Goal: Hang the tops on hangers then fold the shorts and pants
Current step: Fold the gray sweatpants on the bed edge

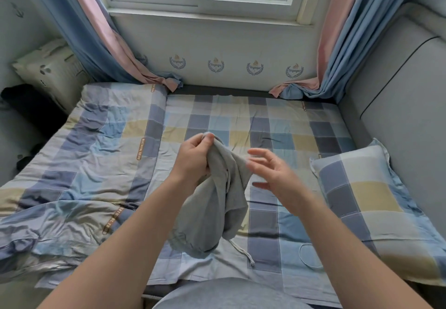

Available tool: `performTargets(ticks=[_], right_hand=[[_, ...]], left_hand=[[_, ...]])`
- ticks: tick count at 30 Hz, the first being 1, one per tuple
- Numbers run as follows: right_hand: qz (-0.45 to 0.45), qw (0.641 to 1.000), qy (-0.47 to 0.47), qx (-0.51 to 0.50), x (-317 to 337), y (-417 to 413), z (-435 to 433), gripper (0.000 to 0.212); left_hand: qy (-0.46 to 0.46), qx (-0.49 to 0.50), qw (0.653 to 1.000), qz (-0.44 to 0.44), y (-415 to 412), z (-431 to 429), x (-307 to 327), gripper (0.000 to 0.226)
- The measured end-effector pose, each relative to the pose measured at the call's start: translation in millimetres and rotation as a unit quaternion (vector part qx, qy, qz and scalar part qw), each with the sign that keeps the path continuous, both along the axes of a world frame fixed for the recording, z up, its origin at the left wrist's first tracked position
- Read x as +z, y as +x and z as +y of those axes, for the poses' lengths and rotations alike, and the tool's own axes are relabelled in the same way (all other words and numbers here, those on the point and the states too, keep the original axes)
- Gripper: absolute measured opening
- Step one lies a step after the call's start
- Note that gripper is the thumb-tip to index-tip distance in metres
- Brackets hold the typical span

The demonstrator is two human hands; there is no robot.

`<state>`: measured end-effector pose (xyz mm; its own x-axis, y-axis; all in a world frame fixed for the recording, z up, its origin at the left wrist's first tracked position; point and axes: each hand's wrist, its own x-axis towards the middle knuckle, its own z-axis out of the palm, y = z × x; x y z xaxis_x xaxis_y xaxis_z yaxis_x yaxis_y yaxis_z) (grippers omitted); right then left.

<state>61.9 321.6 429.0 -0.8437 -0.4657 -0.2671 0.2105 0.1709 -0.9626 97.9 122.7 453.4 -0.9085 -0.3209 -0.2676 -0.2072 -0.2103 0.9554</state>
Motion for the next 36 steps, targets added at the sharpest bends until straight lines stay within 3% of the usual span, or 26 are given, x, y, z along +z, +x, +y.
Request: performTargets(ticks=[3, 7, 12, 19, 26, 30, 33, 36], right_hand=[[-0.036, 0.996, 0.041, 0.069, -15.1, 19.2, -18.4, 0.052], [0.014, 0.998, 0.056, 0.013, -29.7, 23.7, -34.2, 0.018], [0.021, 0.999, 0.029, -0.028, -19.5, 7.8, -23.0, 0.013], [-0.067, 0.989, -0.044, -0.127, -4.5, -3.7, -19.9, 0.016], [-0.109, 0.959, -0.184, -0.184, 22.8, -9.1, -15.1, 0.015], [-0.121, 0.938, -0.241, -0.216, 34.7, -14.1, -7.2, 0.015], [-0.118, 0.931, -0.26, -0.226, 32.1, -12.9, -3.2, 0.016], [-0.076, 0.955, -0.19, -0.213, 22.6, -8.1, -0.2, 0.015]], left_hand=[[0.056, 0.001, 0.998, 0.017, -2.7, -4.0, 9.1, 0.026], [0.076, 0.016, 0.996, 0.033, -6.1, -14.1, 17.6, 0.023], [0.052, 0.022, 0.998, 0.01, -2.9, -25.6, 11.2, 0.023], [-0.077, -0.163, 0.978, -0.105, 16.6, -9.8, -21.6, 0.024], [-0.146, -0.289, 0.94, -0.109, 31.5, 7.2, -65.7, 0.049], [-0.23, -0.247, 0.94, -0.055, 33.2, 4.1, -73.1, 0.015], [-0.231, -0.211, 0.949, -0.039, 29.2, 3.8, -65.4, 0.025], [-0.168, -0.127, 0.976, -0.05, 23.3, 2.9, -53.0, 0.021]])
